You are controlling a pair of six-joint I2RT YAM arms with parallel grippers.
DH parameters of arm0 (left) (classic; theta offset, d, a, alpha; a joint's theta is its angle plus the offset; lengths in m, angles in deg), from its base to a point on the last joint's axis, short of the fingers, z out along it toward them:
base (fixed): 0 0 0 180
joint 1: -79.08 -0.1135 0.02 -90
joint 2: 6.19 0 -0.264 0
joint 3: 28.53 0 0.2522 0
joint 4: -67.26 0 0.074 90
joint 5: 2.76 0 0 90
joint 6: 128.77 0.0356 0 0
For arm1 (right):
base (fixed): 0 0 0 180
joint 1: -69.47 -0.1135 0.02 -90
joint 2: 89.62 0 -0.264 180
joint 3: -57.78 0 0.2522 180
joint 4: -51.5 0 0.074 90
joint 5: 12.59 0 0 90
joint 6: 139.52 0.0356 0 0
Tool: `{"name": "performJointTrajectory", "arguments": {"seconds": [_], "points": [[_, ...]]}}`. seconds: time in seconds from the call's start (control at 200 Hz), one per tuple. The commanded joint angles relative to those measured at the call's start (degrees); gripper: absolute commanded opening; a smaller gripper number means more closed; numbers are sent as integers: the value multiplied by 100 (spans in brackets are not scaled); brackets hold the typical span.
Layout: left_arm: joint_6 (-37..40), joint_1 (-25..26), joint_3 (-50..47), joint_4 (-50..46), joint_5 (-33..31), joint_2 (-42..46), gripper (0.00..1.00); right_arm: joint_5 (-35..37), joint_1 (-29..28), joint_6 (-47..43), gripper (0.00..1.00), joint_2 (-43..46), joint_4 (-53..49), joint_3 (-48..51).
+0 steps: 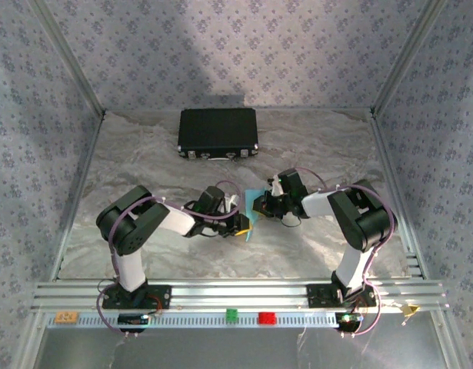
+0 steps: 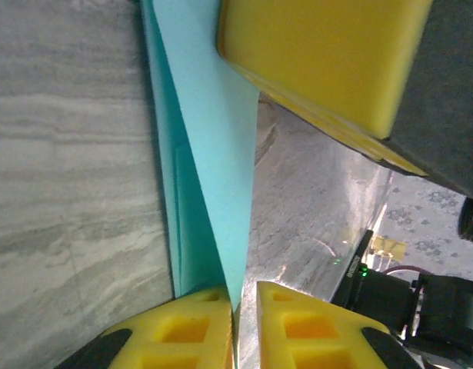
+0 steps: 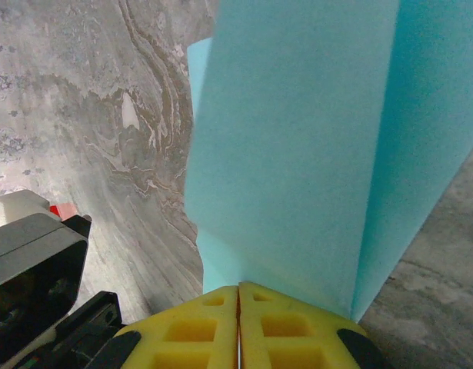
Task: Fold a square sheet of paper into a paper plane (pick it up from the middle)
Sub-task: Fold the wing for the fifth time at the center of the table.
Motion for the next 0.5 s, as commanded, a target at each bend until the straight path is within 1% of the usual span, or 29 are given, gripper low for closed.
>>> {"name": "performJointTrajectory", "arguments": {"seconds": [0.0,0.14,0.185,0.245,0.32,0.43,0.495], "points": [[346,35,-31,-1076,-320,-17,11,533,-28,-156,10,-224,-636,61],[399,50,-31,-1099,-259,-15,4,569,-42,-158,9,-267,-665,47],[425,55,-22,-1130,-225,-17,4,575,-42,-159,9,-277,-675,51],[459,69,-19,-1207,-228,13,6,606,-47,-144,9,-286,-693,52],[533,83,-13,-1395,-285,73,13,633,-48,-144,9,-286,-718,45],[634,108,-39,-1544,-304,166,14,655,-50,-145,9,-277,-748,51],[672,126,-38,-1573,-288,181,12,674,-55,-155,9,-268,-763,52]]}}
